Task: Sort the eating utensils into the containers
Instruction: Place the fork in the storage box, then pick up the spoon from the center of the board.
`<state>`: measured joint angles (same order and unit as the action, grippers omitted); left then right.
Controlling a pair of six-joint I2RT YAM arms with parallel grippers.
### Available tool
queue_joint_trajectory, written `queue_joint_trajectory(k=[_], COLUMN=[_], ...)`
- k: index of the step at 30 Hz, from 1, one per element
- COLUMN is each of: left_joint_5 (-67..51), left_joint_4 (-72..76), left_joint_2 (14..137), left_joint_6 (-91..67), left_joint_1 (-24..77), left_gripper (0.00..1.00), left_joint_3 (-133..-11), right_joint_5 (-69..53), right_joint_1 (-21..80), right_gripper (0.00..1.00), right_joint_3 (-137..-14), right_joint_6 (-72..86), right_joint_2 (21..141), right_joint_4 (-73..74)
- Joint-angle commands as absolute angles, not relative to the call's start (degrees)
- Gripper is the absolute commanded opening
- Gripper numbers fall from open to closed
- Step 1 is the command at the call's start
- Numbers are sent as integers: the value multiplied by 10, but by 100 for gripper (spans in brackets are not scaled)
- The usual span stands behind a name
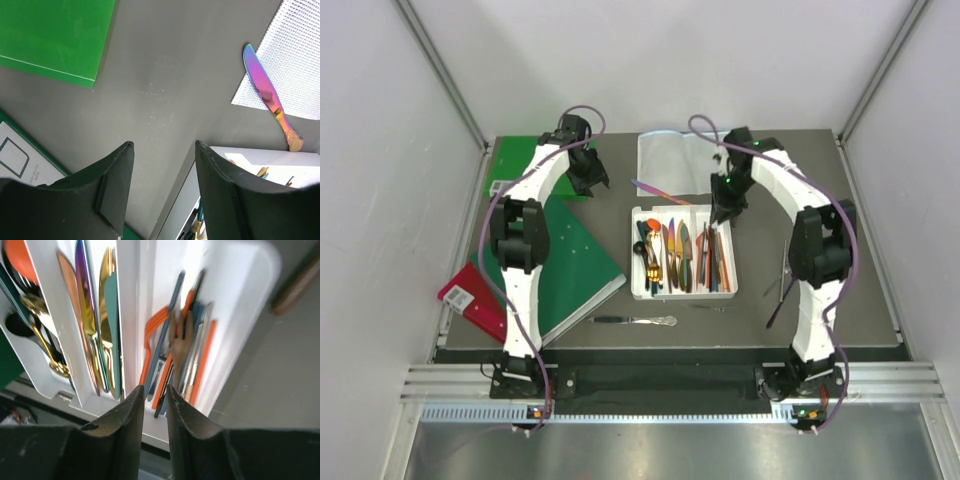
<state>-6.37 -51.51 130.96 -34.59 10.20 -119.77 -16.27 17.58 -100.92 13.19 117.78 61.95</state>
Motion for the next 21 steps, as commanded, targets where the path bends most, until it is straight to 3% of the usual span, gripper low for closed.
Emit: queue_joint_trajectory(k=[1,10,16,21], left_joint_5=[-64,-66,-61,-67], left_joint_4=[-507,-516,-520,-519], left_joint_2=[1286,1293,1290,1294], left_joint_6=[-350,-346,-345,-352], left_joint_1=[104,105,105,105], left_gripper=[57,57,57,57], left_joint_3=[-1202,-1222,-1221,-1222], right_joint_5=[-98,-64,-70,-82], right_joint_1=[118,50,50,54], right_gripper=[26,35,36,36], right_joint_3=[-1095,-1325,-1295,-1180], right_joint_6=[142,138,134,149], right_joint_2=[1131,1350,1381,1335], right_joint_4=[585,626,607,529])
